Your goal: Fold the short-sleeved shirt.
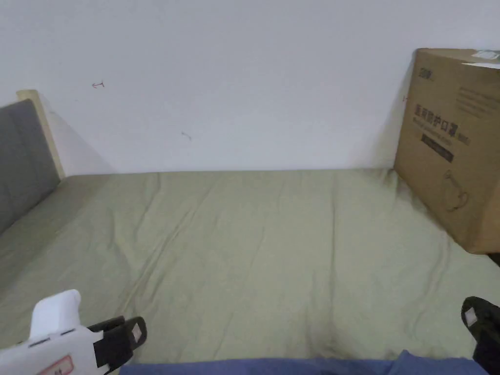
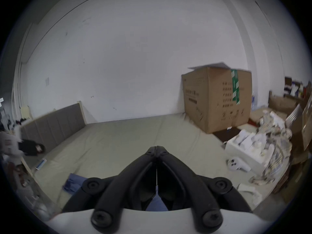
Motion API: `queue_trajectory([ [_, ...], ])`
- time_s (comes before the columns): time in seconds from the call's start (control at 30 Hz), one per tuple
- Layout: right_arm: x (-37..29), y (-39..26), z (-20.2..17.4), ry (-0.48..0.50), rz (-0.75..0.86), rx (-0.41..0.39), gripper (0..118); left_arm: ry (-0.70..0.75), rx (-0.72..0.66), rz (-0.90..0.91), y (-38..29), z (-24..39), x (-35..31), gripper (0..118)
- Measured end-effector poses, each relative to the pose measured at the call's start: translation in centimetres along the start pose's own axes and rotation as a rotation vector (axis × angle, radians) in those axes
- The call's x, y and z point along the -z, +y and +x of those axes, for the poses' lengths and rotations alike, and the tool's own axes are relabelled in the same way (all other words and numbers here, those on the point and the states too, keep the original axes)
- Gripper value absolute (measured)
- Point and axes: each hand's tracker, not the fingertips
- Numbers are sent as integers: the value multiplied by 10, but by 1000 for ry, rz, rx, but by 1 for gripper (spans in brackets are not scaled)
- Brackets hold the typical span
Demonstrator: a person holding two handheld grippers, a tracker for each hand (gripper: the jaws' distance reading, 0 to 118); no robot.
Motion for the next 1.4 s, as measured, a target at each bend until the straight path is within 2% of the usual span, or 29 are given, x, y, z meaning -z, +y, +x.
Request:
queue_trajectory([
  [0.07,6,-3,-1,-5,-57,-10,0,-91,-229,-214,7,-51,23,0],
  [0.1,9,-5,-3,-5,-85,-17,0,-117,-315,-257,9,-72,32,0],
  [0.17,15,-12,-6,5,-116,-28,0,-120,-343,-286,2,-109,47,4],
  [0.2,19,-15,-8,13,-134,-37,0,-95,-336,-283,0,-124,52,40],
  [0.23,24,-18,-10,19,-159,-47,0,-80,-358,-301,-3,-143,61,88],
  [0.27,27,-22,-13,22,-188,-55,0,-67,-387,-335,-7,-158,70,118],
  [0.3,31,-24,-15,31,-212,-55,0,-77,-391,-336,-12,-169,72,114],
  [0.43,38,-26,-28,70,-291,-43,0,-106,-442,-355,-28,-178,92,117],
  [0.5,44,-29,-33,72,-323,-51,0,-202,-473,-424,-33,-228,124,118],
  [0.6,49,-33,-44,71,-361,-61,0,-350,-498,-350,-37,-240,137,118],
  [0.77,61,-42,-51,83,-424,-28,0,-586,-653,-337,-60,-224,154,118],
  [0.83,65,-47,-54,83,-452,-26,0,-552,-635,-335,-66,-218,157,115],
  [0.87,67,-49,-56,87,-465,-25,0,-489,-571,-311,-67,-215,157,105],
  [0.9,69,-50,-58,93,-474,-24,0,-355,-513,-314,-61,-212,165,62],
  [0.93,69,-50,-58,100,-480,-24,0,-159,-444,-355,-65,-206,173,9],
  [1.0,70,-50,-62,112,-485,-29,0,-252,-507,-267,-67,-196,162,8],
  [1.07,69,-49,-62,119,-484,-41,0,-86,-278,-304,-55,-174,148,8],
  [1.23,66,-42,-56,122,-466,-41,0,209,173,-248,-33,-101,85,8],
  [1.33,62,-41,-48,123,-455,-20,0,633,450,-233,-31,-59,62,8],
  [1.37,60,-42,-46,122,-453,-19,0,692,497,-223,-35,-48,60,8],
  [1.4,58,-44,-44,120,-454,-20,0,635,484,-220,-35,-38,57,8],
])
